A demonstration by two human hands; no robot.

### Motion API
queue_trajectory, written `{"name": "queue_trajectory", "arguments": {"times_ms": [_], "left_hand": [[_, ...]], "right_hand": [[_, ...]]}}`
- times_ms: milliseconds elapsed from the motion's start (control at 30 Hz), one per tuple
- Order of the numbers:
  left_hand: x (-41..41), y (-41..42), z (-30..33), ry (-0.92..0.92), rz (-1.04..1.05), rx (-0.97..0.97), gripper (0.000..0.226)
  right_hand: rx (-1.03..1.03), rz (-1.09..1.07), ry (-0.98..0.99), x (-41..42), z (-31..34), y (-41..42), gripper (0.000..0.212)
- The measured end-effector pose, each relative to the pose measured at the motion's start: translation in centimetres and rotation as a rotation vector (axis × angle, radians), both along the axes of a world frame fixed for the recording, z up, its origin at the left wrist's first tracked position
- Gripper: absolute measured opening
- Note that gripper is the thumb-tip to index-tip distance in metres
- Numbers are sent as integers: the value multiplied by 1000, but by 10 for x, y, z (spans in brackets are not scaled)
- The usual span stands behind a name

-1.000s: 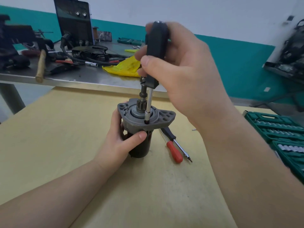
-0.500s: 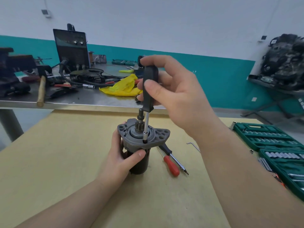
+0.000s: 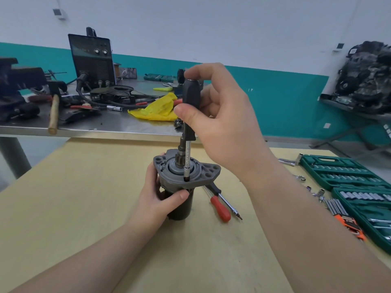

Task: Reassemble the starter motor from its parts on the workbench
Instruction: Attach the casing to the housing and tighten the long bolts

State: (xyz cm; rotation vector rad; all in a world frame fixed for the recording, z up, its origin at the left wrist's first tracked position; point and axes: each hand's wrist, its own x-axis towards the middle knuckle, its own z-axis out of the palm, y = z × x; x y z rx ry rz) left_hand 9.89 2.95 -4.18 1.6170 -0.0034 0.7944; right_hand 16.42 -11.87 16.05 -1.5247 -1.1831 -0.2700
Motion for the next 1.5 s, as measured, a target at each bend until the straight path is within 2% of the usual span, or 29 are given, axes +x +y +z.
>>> {"name": "queue_trajectory", "arguments": {"times_ms": [67,200,367,433,500,633,800,900,1033,1167,1267,1367,1433,1500], "left_hand": [[0,0,0,22,21,15,93],[0,-1,1,34,78,32,113],[1,-2,-2,13,150,36,112],[0,-4,-2,19,149,47,112],[-1,-6,-2,22,151,32,112],[-3,-7,0,21,132,43,112],[-2,-6,1,8,72,78,105],[-3,-6,3,0,45,71,100],[-2,-6,4,-6,54,61,99],[-2,-5,4,3,45,51,100],[-2,-5,5,14,34,41,101],[-2,-6,5,15,37,28,102],[-3,-7,4,15,45,24,102],[-3,-9,4,16,54,28,103]], "right_hand": [[1,10,61,0,0,0,38],[7,-2,115,-2,0,-2,26],[-31,-286,-14,-8,0,1,32],[-40,-289,-20,-11,0,2,34],[-46,-182,10,-9,-1,0,33],[-26,243,108,0,-5,-7,35],[-55,580,414,17,-9,-12,38],[-57,671,529,23,-8,-13,36],[-48,720,598,22,-7,-10,23],[-9,736,685,14,-9,-7,19],[13,702,675,11,-12,-9,22],[3,537,543,6,-21,-10,30],[-93,380,385,2,-29,-11,26],[-187,308,308,-1,-35,-14,21]]}}
